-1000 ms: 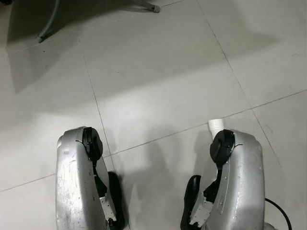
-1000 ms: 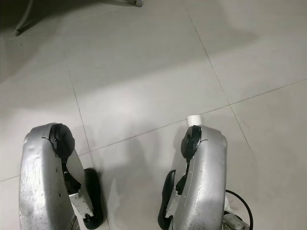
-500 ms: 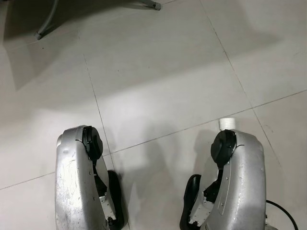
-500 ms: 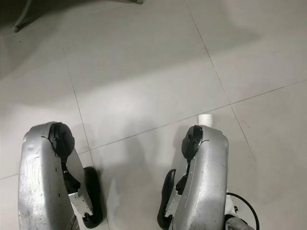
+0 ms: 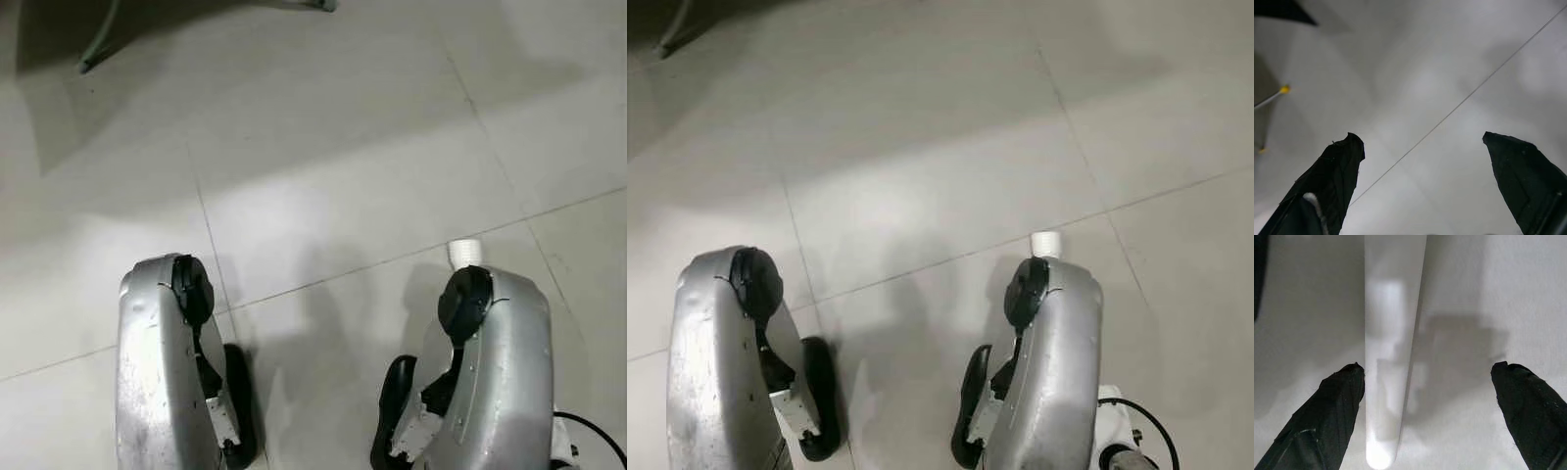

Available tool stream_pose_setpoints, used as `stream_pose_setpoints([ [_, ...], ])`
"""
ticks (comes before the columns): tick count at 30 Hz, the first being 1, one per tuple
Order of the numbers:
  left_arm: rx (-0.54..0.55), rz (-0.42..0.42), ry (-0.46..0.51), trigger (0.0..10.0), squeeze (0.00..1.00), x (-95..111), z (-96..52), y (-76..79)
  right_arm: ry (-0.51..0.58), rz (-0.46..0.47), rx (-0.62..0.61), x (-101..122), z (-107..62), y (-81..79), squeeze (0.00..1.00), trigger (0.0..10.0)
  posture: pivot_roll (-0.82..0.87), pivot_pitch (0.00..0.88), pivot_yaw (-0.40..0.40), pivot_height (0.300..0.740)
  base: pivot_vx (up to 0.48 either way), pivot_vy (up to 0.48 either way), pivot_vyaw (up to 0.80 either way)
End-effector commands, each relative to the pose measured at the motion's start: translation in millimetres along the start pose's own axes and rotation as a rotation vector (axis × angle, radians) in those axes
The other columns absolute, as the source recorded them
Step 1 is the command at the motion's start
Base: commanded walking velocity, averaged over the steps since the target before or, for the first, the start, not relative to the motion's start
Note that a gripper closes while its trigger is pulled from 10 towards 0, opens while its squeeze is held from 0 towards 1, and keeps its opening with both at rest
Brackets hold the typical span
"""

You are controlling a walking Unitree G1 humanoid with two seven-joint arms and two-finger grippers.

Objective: Building children table

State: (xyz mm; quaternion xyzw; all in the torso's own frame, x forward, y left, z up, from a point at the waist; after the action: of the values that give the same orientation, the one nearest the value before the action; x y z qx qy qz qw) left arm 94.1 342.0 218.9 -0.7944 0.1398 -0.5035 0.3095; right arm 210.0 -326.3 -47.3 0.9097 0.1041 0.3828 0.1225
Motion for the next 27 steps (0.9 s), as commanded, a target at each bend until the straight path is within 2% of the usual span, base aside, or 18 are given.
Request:
stream_pose_setpoints([
  [1, 0.022, -0.005, -0.067, 10.0, 0.0, -14.1, -7.1, -11.1, -0.082, 0.029, 0.024, -29.3, -6.6, -13.1, 0.0, 10.0, 0.35, 0.66, 0.101, 0.3, 0.0, 0.0, 0.0],
  [4, 0.044, 0.033, -0.083, 10.0, 0.0, -14.2, -12.3, -28.8, -0.054, 0.026, 0.056, -25.1, -8.2, -25.3, 0.0, 10.0, 0.39, 0.662, 0.126, 0.3, 0.0, 0.0, 0.0],
  [10, 0.036, 0.053, -0.08, 10.0, 0.0, -11.1, -13.0, -32.5, -0.021, 0.04, 0.084, -22.6, -12.1, -35.1, 0.0, 10.0, 0.4, 0.665, 0.138, 0.3, 0.0, 0.0, 0.0],
  [12, 0.028, 0.058, -0.073, 10.0, 0.0, -7.6, -13.0, -34.3, -0.011, 0.018, 0.092, -22.7, -17.6, -38.2, 0.0, 10.0, 0.41, 0.654, 0.14, 0.3, 0.0, 0.0, 0.0],
  [19, 0.011, 0.064, -0.076, 10.0, 0.0, -7.7, -20.4, -38.5, -0.017, -0.013, 0.037, -25.3, -27.8, -34.1, 0.0, 10.0, 0.4, 0.637, 0.13, 0.3, 0.0, 0.0, 0.0],
  [20, 0.011, 0.065, -0.078, 10.0, 0.0, -8.2, -21.3, -39.3, -0.044, -0.005, 0.024, -29.4, -11.9, -41.1, 0.0, 10.0, 0.4, 0.636, 0.128, 0.3, 0.0, 0.0, 0.0],
  [21, 0.011, 0.065, -0.078, 10.0, 0.0, -8.2, -21.3, -39.3, -0.044, -0.005, 0.024, -29.4, -11.9, -41.1, 0.0, 10.0, 0.4, 0.636, 0.128, 0.3, 0.0, 0.0, 0.0],
  [22, 0.01, 0.065, -0.079, 10.0, 0.0, -8.5, -21.7, -39.5, -0.102, 0.009, 0.012, -32.0, 9.5, -57.5, 0.0, 10.0, 0.39, 0.637, 0.127, 0.3, 0.0, 0.0, 0.0],
  [23, 0.005, 0.064, -0.077, 10.0, 0.0, -8.0, -21.7, -38.4, -0.142, 0.01, 0.014, -30.6, 21.7, -71.9, 0.0, 10.0, 0.4, 0.641, 0.131, 0.3, 0.0, 0.0, 0.0],
  [24, 0.001, 0.063, -0.075, 10.0, 0.0, -7.5, -21.5, -37.5, -0.166, 0.008, 0.02, -28.6, 27.5, -81.4, 0.0, 10.0, 0.4, 0.642, 0.132, 0.3, 0.0, 0.0, 0.0],
  [27, -0.005, 0.06, -0.072, 10.0, 0.0, -6.9, -20.8, -35.9, -0.16, 0.021, 0.019, -24.1, 30.2, -84.1, 0.0, 10.0, 0.4, 0.647, 0.133, 0.3, 0.0, 0.0, 0.0],
])
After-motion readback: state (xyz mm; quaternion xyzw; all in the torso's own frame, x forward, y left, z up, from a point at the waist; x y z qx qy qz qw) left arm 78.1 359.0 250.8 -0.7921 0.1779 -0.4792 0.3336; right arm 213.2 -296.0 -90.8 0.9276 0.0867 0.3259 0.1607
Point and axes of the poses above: a point about 5 cm out from each wrist's last joint towards the gripper, its own z axis pointing out of the wrist towards the gripper, its own x axis along the axis of the wrist's last joint, y = z × x, the point moved 5 cm from there along z, pointing out of the wrist towards the gripper, and after that the axes turned 9 degrees about -z, right-handed, at the moved point
